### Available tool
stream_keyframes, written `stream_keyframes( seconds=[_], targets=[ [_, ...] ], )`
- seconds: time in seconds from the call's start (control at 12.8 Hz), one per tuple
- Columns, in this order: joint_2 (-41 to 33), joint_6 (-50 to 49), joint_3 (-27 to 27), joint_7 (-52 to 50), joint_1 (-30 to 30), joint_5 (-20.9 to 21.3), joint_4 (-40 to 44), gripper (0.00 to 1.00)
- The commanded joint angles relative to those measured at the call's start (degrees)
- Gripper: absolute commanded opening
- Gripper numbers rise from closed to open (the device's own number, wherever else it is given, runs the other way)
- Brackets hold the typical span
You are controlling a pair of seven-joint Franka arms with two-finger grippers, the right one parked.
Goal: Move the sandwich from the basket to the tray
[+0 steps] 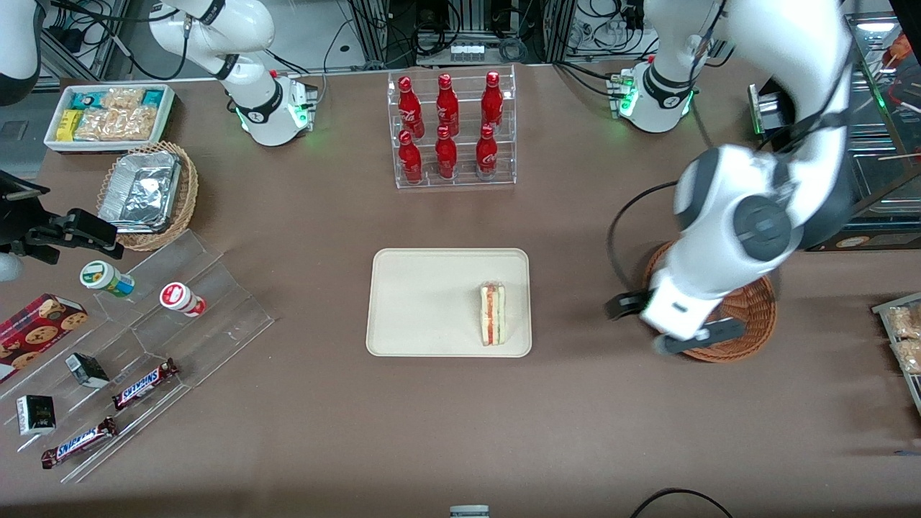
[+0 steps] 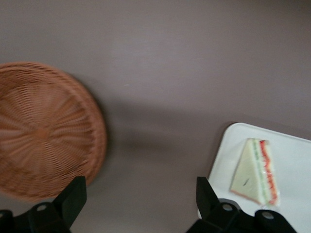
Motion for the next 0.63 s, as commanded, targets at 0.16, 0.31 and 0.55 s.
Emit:
stream_keyframes(
  seconds=[0.16,0.31,0.55],
  targets=[
    [-11.8,-8.7,-0.3,9.7,5.9,1.4,-5.1,1.0],
    [-17.7,-9.9,-0.3,15.2,8.4,1.5,-8.8,1.0],
    [-23.7,-11.6,-0.5,15.5,9.1,2.5,-11.9,1.0]
  ],
)
